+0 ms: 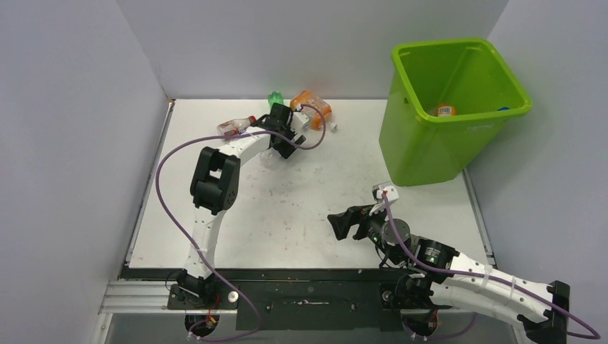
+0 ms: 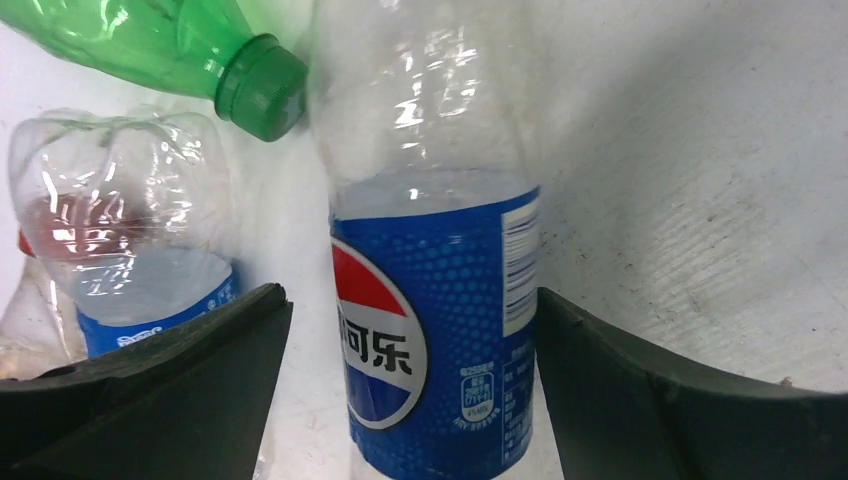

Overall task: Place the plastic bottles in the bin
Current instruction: Pick up the plastic bottle at the center of the board.

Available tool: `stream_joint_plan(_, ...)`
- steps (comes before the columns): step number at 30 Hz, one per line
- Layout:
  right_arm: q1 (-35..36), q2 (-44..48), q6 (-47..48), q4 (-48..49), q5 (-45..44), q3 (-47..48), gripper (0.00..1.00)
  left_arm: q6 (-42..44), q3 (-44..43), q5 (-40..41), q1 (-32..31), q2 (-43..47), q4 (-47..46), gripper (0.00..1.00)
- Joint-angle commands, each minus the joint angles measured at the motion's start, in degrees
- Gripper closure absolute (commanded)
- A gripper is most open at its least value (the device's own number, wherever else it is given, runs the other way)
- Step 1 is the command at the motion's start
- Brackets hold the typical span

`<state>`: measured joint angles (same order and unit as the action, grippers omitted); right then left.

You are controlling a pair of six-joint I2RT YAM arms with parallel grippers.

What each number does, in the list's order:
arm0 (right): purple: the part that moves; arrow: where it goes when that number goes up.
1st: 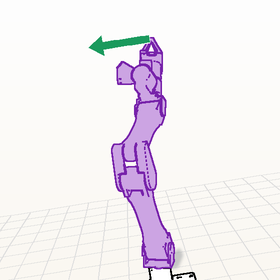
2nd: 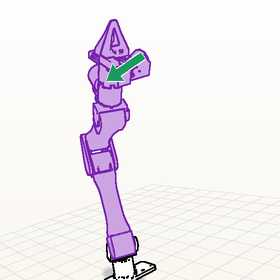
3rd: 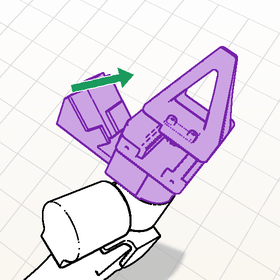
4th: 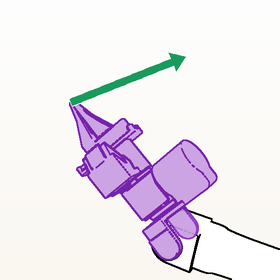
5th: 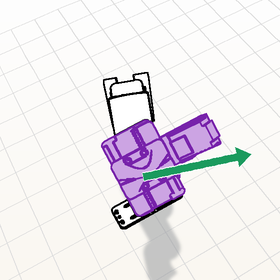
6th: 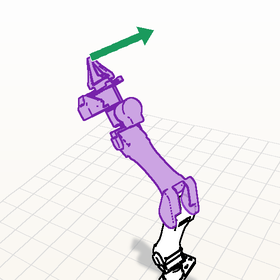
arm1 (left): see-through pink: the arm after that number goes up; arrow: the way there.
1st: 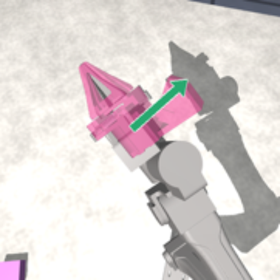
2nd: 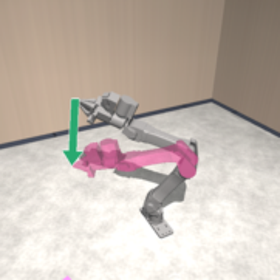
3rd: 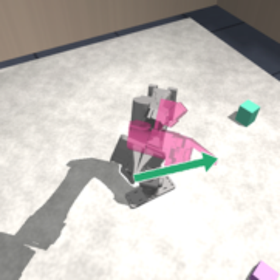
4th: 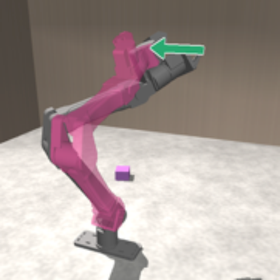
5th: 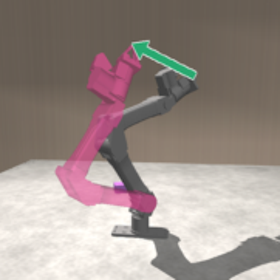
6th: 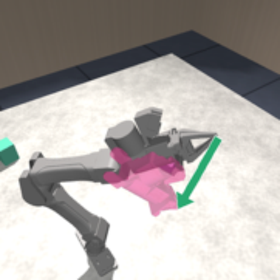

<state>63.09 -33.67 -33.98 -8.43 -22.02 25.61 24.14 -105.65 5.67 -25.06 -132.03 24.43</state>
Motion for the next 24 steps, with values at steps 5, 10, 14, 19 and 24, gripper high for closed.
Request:
stream_joint_plan(5, -0.03, 0.98, 1.33, 0.33, -0.75, 3.16, 0.05, -1.37, 1.39, -0.41, -0.92, 0.71, -0.51, 0.25)
stream_joint_plan(10, 0.01, 2.97, -0.54, -0.79, -0.92, 2.62, 0.05, -4.40, 1.47, -1.69, -1.79, 2.90, 0.81, 0.57)
stream_joint_plan(14, 0.02, 4.20, -0.77, -2.24, -1.46, 3.85, 0.05, -8.41, 2.19, -4.16, -2.39, 9.39, 1.34, 0.73)
stream_joint_plan(19, 0.02, 3.21, 2.26, -4.62, -3.21, 7.37, 0.05, -15.08, 12.33, -12.57, -1.77, 24.45, -5.04, 0.81)
stream_joint_plan(24, 0.08, 1.11, 6.08, -5.16, -5.27, 12.66, 0.05, -23.41, 27.66, -21.68, -1.76, 43.41, -15.57, 0.88)
